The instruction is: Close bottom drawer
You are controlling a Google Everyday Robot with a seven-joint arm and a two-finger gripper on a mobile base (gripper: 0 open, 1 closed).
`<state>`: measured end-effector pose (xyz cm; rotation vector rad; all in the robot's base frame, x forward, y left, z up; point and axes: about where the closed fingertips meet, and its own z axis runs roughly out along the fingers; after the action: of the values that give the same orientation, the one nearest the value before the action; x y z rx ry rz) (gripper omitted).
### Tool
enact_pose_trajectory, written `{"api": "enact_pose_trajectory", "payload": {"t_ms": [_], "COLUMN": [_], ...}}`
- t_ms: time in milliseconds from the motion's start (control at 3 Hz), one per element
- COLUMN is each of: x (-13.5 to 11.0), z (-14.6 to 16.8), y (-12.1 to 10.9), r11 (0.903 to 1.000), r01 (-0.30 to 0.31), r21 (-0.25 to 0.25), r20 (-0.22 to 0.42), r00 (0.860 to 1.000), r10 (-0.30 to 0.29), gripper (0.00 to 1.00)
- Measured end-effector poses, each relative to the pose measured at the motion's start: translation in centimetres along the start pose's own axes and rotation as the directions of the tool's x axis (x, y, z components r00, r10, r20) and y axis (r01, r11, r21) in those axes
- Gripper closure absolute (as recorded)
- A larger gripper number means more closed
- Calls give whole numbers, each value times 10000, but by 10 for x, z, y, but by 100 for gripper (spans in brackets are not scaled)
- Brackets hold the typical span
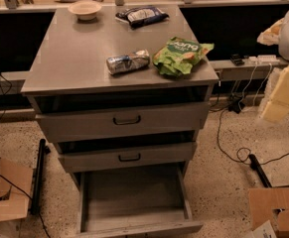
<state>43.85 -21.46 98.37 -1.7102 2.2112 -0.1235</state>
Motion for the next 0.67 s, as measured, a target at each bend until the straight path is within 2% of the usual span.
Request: {"api": "enact_pose_trajectory", "payload": {"t_ms": [333,667], "x": [0,0], "z": [0,0], "y": [0,0], "r11": [10000,10000], "r01": [0,0], "r21": [0,0], "r20": [0,1], "r00": [10000,10000], "r10": [0,0], "gripper": [0,16]}}
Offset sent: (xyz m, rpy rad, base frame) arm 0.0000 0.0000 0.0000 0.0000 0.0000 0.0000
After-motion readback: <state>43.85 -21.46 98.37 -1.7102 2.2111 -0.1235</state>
